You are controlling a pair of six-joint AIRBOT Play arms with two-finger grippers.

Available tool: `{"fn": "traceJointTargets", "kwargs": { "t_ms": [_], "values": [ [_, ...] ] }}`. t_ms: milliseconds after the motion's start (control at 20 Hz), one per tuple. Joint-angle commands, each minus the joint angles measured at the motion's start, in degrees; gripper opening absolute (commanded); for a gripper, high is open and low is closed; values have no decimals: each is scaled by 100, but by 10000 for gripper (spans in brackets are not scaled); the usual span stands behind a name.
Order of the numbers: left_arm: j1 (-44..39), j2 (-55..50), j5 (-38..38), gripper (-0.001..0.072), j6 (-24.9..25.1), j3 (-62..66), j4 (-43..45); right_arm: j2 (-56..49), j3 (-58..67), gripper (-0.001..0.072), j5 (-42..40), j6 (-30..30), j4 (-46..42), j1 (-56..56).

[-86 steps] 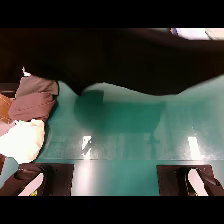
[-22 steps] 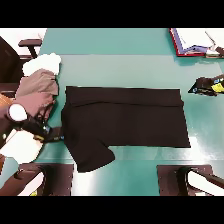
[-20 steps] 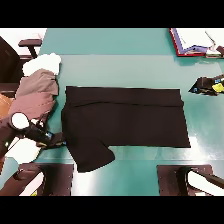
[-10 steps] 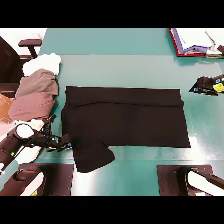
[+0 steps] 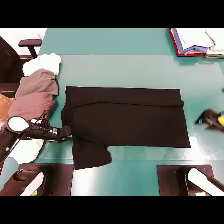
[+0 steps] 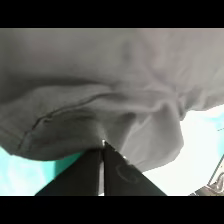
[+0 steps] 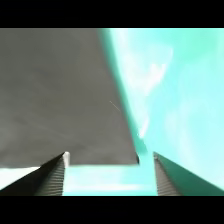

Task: Fold the shirts.

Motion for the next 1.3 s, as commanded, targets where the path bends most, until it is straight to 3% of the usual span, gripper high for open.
{"fn": "traceJointTargets", "kwargs": {
  "t_ms": [0,300,450,550,600,850,1050,1250],
  "values": [
    [0,4,68,29,66,181,-7,136,-1471,484,-170,-2,-79,-981],
    [0,4,107,29,63,181,-9,-308,-2170,446,-1126,-15,925,-769],
    [0,4,101,29,66,181,-4,-321,-2155,272,-1539,-13,964,-162],
    [0,4,13,28,70,199,79,-90,-2153,73,-1631,-13,940,173],
    [0,4,-109,27,66,251,219,81,-2146,26,-1615,-13,903,291],
    [0,675,-914,26,-190,579,693,1123,-1606,17,-595,-7,98,498],
    [0,1327,-2282,27,-514,595,173,2046,-1084,17,363,13,-498,568],
    [0,1084,-1392,27,-407,1126,321,1982,-581,16,170,120,-435,782]
  ]
}}
